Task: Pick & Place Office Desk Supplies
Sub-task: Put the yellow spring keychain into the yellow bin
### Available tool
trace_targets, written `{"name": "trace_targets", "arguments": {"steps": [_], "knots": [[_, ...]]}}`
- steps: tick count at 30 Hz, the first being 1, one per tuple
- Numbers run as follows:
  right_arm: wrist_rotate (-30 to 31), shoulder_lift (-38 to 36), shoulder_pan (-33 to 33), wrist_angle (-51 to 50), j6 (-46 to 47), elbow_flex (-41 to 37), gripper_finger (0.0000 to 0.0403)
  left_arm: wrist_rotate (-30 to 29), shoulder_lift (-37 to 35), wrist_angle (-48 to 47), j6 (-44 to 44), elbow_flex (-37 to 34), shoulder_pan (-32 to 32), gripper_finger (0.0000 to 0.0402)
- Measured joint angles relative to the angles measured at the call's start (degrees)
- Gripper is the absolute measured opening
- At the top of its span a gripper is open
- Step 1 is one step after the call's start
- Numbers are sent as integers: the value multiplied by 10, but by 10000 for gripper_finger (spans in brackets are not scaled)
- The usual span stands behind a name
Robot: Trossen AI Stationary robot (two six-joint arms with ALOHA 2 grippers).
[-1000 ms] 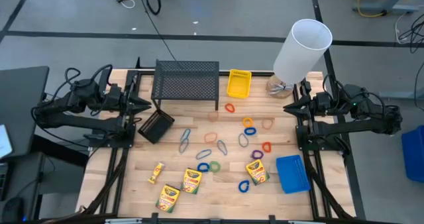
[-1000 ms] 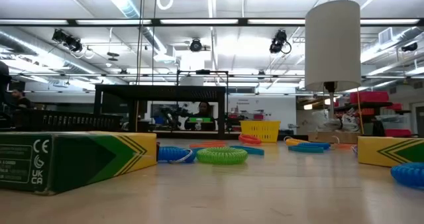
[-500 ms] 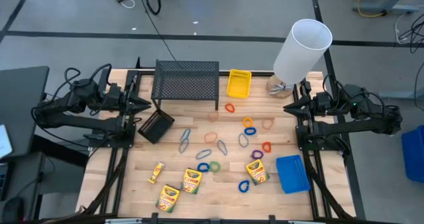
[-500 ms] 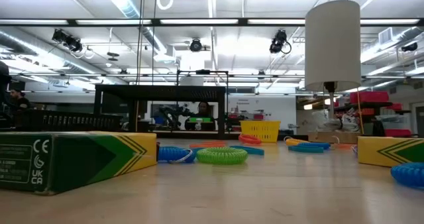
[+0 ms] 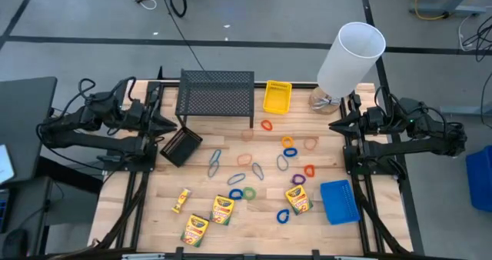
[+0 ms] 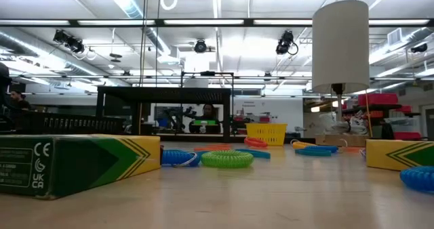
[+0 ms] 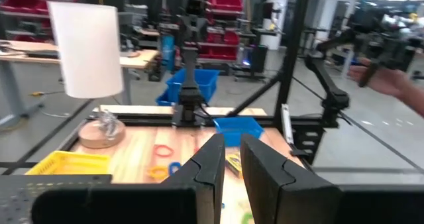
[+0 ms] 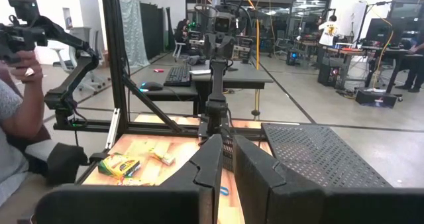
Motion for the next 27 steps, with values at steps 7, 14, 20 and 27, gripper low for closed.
{"name": "trace_targets", "arguments": {"steps": [7,14,20,27], "knots": [[0,0,0,2,17,0,48,14,23,44,11,0,0,58],[0,0,0,50,41,0,48,-34,52,72,24,0,0,58],[13,3,0,62,45,0,48,-98,84,69,33,0,0,58],[73,58,0,65,52,-38,48,-80,161,64,22,0,-8,58]]}}
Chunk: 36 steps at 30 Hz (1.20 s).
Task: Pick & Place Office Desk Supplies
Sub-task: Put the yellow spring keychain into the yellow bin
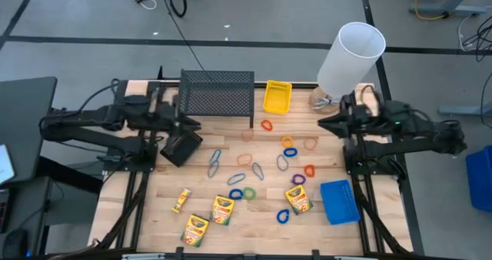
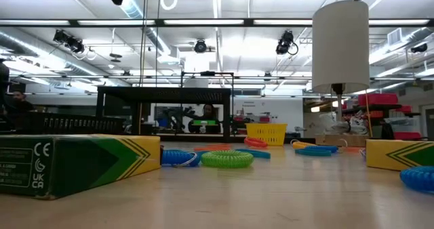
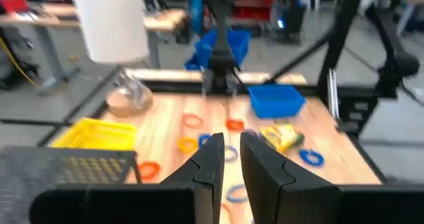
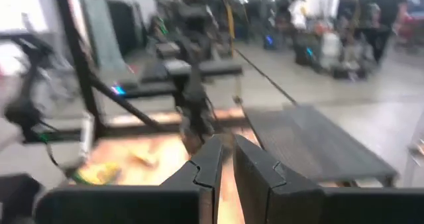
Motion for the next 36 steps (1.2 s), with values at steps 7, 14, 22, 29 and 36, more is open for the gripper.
{"name": "trace_targets", "arguments": {"steps": [7,14,22,29,36], "knots": [[18,101,0,28,-2,-33,48,0,100,-1,41,0,-19,58],[17,176,-1,27,-19,-33,48,-2,169,-28,70,-1,-21,58],[27,203,-4,-11,6,-32,53,-12,217,-33,-18,-1,-22,61],[68,231,-4,-76,25,-32,148,3,261,-38,-22,0,-22,135],[90,270,-4,-79,16,-32,250,-54,294,-52,-29,0,-22,228]]}}
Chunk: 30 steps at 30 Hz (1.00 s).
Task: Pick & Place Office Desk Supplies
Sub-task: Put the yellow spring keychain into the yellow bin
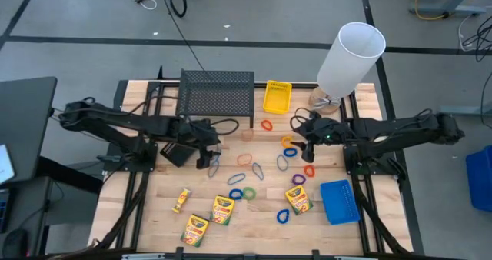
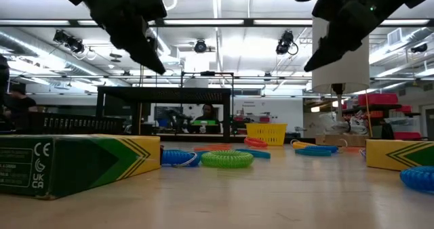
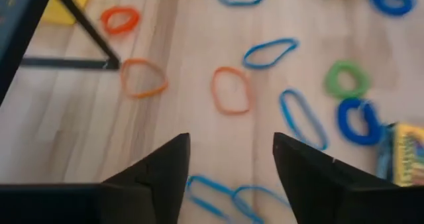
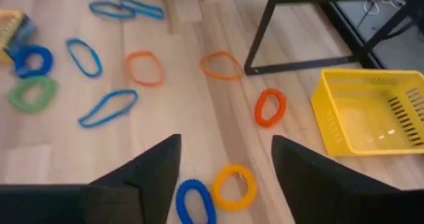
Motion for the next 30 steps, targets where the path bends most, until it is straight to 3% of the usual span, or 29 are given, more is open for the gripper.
{"name": "trace_targets", "arguments": {"steps": [5,20,30], "knots": [[11,48,-5,-1,-8,0,258,-25,15,-19,-3,0,0,235],[10,160,-67,-25,-62,0,258,-27,57,-14,-5,0,0,234],[-41,212,-106,12,-73,0,258,-27,66,0,-9,0,0,234]]}}
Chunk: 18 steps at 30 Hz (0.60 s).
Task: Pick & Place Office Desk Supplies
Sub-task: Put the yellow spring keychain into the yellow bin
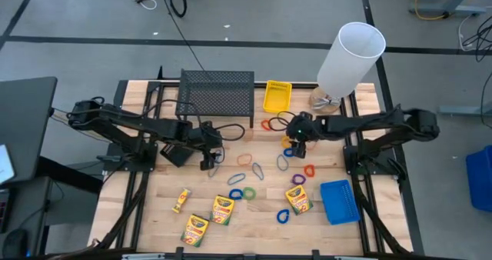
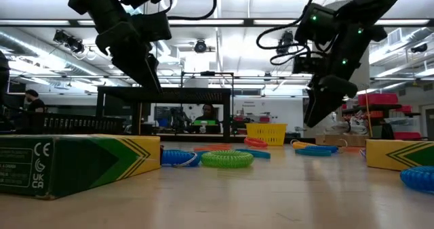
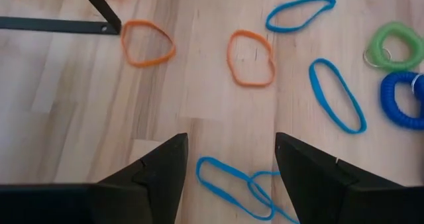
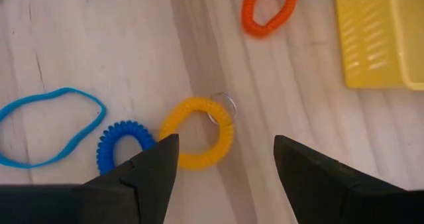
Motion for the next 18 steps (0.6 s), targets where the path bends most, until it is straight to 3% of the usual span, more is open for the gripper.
{"name": "trace_targets", "arguments": {"steps": [18], "knots": [[-28,107,-17,63,-25,1,257,0,0,4,-15,0,0,233]]}}
